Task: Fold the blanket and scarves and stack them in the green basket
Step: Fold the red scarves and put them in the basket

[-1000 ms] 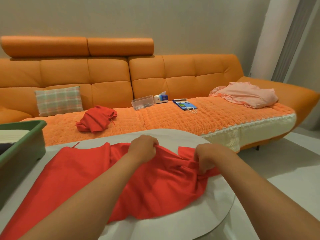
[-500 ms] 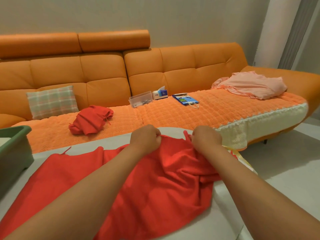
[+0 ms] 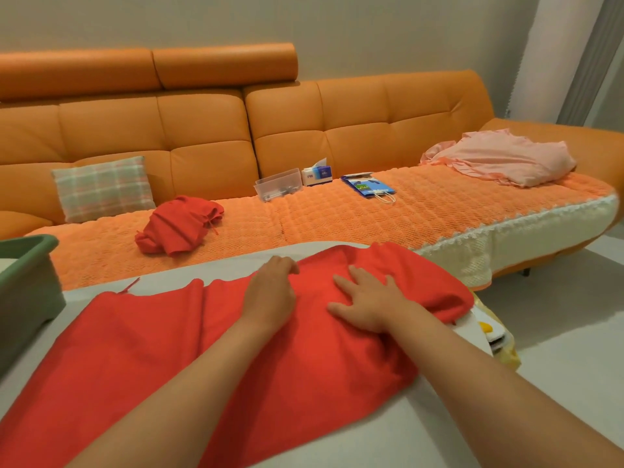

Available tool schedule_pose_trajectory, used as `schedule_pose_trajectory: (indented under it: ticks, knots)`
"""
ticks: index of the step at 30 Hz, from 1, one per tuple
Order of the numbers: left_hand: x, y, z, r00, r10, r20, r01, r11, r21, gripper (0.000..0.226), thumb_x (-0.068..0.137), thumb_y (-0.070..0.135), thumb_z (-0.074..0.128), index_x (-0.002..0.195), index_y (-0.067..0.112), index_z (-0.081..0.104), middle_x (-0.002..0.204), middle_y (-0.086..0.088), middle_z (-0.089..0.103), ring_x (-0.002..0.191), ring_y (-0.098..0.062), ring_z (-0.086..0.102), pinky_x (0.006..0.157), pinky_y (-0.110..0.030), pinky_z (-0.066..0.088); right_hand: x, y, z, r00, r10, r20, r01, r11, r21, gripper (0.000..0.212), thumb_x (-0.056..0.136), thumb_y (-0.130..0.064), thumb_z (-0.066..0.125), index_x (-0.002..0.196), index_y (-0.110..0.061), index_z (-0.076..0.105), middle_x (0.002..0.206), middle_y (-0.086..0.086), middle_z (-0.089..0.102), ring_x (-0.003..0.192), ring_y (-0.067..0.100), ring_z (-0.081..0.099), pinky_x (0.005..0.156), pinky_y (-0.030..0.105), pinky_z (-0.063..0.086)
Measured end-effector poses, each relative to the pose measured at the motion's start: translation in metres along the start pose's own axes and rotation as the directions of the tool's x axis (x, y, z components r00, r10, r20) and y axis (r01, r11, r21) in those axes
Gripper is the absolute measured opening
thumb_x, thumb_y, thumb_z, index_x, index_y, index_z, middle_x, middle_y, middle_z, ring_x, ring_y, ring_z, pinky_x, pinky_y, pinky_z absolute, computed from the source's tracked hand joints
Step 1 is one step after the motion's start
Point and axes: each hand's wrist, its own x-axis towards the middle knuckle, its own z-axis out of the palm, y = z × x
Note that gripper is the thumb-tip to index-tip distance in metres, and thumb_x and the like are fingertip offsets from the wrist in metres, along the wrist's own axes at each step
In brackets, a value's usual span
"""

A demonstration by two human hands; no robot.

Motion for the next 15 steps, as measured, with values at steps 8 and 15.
schedule_pose_trajectory:
  ticks: [8, 15]
  knots:
    - [-0.04, -0.074, -0.067, 0.981, -0.138, -0.138, 0.16, 0.974, 0.163, 0.038, 0.071, -0.001, 0.039, 0.1, 0.006, 0.063, 0.101, -0.016, 0.058, 0.095, -0.038, 0.053, 0.083, -0.046, 0.043, -0.009, -0.061, -0.006, 0.987, -0.057, -0.15, 0.029, 0.982, -0.186, 0.065, 0.096, -0.04, 0.035, 0.157, -0.026, 0.019, 0.166, 0.014, 0.008, 0.153, 0.028, 0.004, 0.12, 0.058, 0.005]
    - [-0.07, -0.122, -0.118, 0.943, -0.318, 0.103, 0.273, 0.911, 0.308, 0.043, 0.092, 0.013, 0.043, 0.132, 0.024, 0.054, 0.138, 0.0, 0.057, 0.128, -0.023, 0.051, 0.108, -0.04, 0.034, 0.001, -0.17, 0.014, 0.946, -0.297, -0.13, 0.31, 0.946, 0.098, 0.057, 0.104, -0.046, 0.032, 0.156, -0.025, 0.026, 0.165, 0.009, 0.015, 0.153, 0.022, 0.011, 0.123, 0.046, 0.014]
